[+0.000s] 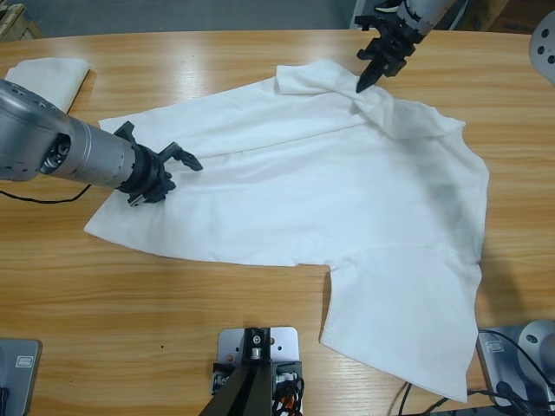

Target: Fold clothes

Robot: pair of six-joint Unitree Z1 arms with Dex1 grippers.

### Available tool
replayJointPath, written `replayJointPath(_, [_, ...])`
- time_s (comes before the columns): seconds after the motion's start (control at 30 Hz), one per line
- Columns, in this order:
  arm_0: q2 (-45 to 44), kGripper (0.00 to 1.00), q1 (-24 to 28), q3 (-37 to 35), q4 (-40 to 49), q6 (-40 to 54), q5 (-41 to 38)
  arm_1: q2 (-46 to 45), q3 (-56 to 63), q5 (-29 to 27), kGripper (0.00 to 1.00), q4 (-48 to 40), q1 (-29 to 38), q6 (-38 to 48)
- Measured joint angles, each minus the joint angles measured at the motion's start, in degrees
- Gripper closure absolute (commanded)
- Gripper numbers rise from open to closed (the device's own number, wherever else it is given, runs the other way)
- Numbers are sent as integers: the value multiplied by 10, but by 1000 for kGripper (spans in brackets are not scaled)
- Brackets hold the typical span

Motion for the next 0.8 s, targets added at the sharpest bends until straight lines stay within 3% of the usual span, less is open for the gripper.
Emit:
replayJointPath(0.47, [-32,64,-1,51,-2,4,0,3,0,30,1000,-75,-129,112])
replayJointPath(0.5, [-35,64,-1,54,-2,4,0,5,0,33,766,-85,-132,122])
replayJointPath(0.53, [-37,64,-1,56,-2,4,0,7,0,35,307,-93,-134,132])
replayJointPath(0.57, [-39,64,-1,60,-2,4,0,12,0,36,152,-101,-136,142])
replayJointPath(0.63, [-44,64,-1,66,-2,4,0,23,0,36,13,-112,-138,156])
replayJointPath(0.8, [-55,64,-1,79,-2,4,0,30,0,20,0,-115,-140,172])
